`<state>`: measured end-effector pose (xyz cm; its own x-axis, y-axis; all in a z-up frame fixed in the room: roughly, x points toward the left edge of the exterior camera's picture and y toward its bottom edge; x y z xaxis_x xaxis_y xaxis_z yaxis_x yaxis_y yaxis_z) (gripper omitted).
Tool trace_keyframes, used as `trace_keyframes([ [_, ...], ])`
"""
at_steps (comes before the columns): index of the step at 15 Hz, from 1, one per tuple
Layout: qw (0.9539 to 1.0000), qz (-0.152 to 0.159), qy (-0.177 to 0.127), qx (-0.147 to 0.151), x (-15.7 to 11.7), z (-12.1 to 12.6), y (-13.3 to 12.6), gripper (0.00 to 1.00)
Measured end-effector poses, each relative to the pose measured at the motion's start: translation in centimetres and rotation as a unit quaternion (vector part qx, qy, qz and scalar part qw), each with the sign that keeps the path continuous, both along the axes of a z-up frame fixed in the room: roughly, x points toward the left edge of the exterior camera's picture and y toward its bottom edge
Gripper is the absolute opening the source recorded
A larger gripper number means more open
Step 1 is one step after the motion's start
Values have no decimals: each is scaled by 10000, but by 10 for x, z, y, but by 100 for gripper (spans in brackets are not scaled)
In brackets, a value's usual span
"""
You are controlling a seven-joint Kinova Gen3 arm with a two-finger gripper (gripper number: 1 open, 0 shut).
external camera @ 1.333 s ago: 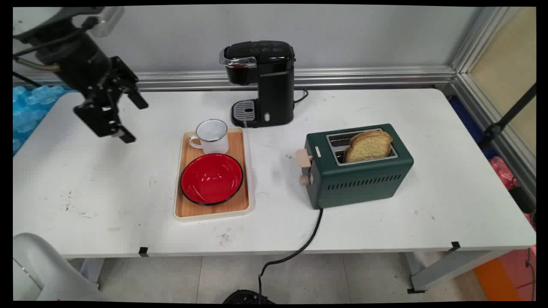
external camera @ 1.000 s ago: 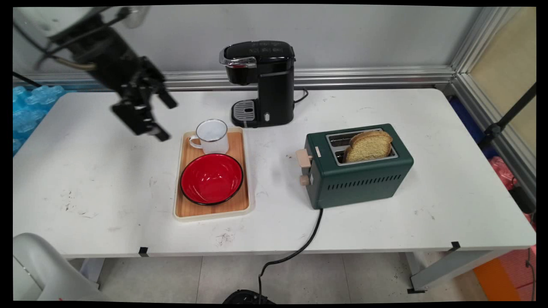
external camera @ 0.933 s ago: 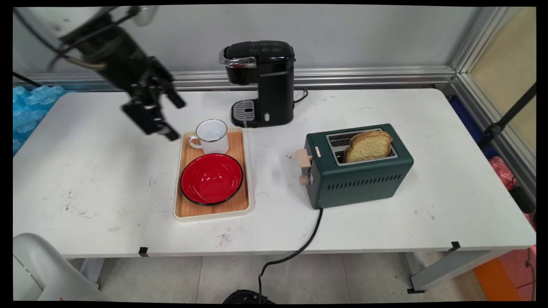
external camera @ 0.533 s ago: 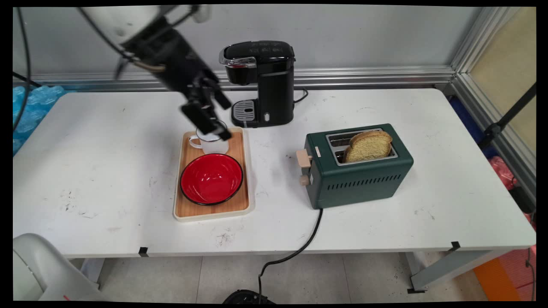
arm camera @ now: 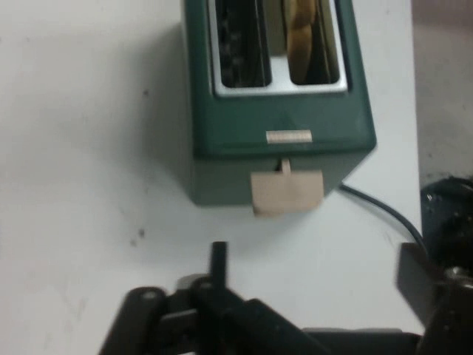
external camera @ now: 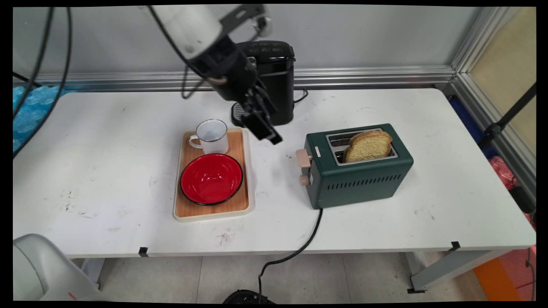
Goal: Press the toaster switch
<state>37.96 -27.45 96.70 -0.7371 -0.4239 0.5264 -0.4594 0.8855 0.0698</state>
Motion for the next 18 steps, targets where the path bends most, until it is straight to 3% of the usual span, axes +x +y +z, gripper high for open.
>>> trace_keyframes([
  [1, 10000, -6, 1, -10, -5, -3, -2, 0],
  [7, 10000, -73, -33, -42, -35, -28, -17, 0],
  [18, 9996, -148, -234, 50, -60, -69, -29, 0],
])
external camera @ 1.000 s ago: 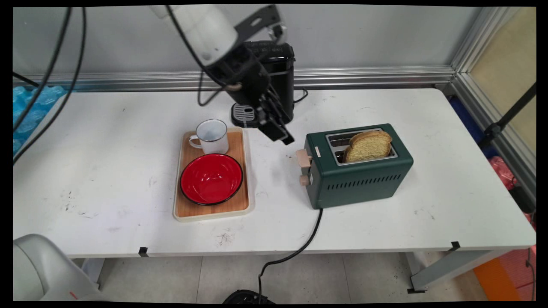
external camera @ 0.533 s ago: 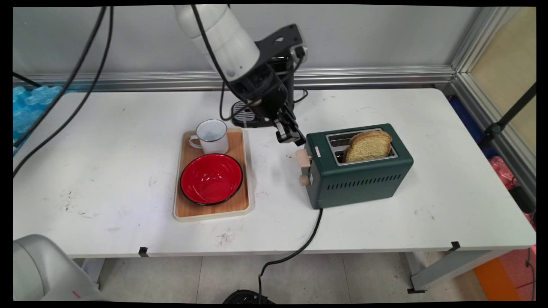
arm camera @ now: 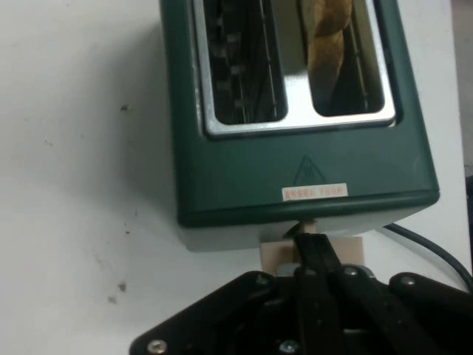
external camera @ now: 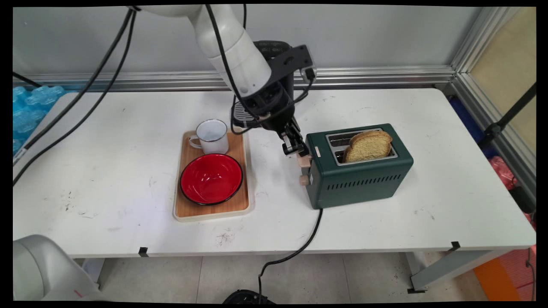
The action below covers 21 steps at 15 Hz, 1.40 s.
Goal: Press the toaster switch
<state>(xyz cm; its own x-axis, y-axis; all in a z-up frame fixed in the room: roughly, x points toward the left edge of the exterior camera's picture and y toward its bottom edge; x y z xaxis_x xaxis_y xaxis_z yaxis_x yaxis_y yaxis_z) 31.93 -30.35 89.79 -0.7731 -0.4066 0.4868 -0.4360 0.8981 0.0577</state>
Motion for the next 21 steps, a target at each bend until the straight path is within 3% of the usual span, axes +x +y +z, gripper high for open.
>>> trace_keyframes([
  [21, 9996, 26, -246, 141, -9, -51, -3, 0],
])
